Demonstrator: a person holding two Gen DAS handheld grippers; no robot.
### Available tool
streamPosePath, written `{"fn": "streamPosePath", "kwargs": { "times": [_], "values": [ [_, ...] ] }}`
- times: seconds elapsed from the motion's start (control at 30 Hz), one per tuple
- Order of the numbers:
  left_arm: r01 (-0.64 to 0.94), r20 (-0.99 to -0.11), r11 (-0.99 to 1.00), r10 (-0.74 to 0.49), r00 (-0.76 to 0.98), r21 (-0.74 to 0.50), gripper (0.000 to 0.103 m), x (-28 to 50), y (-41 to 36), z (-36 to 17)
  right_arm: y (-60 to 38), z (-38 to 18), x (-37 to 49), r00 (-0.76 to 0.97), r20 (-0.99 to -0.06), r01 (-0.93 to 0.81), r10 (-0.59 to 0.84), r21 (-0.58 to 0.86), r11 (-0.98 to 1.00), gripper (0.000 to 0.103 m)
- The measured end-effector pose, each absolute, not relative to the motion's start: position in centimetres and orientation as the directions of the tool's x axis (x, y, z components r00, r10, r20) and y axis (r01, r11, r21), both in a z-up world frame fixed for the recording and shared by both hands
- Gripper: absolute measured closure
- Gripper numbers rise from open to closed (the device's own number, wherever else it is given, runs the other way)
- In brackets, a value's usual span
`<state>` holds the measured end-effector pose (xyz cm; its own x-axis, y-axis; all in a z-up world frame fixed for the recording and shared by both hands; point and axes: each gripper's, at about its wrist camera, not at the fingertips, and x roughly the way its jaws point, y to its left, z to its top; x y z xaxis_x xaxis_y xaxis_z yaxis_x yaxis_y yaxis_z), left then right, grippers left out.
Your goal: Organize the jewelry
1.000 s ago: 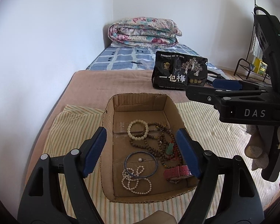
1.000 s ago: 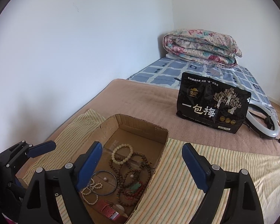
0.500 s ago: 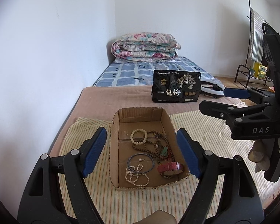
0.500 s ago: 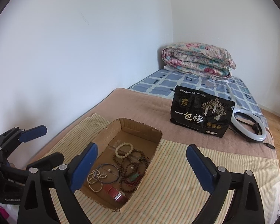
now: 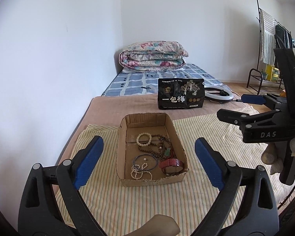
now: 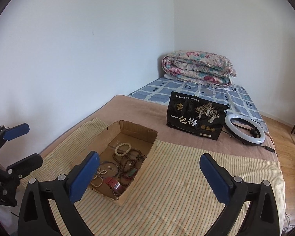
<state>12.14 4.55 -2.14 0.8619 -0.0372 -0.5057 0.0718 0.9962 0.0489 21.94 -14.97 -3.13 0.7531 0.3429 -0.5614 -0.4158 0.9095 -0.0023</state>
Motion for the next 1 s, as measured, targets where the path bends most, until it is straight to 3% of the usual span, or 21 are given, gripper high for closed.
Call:
{"fn": "streamPosePath", "kwargs": {
  "times": [0.3,1.0],
  "values": [
    [0.050,-0.486,0.995,-0.004,0.874,0.082,0.001,9.7,3.8,-1.6,-15.6,-3.8,20.7,0.754,-0.567,-0.415,0.331,-0.021,0.909,0.000],
    [0.007,-0.495,0.992,0.058,0.867,0.127,0.000,8.8,3.5,-2.1,-16.6,-3.9,20.2,0.771,-0.555,-0.387,0.313,-0.017,0.922,0.000]
  ]
}}
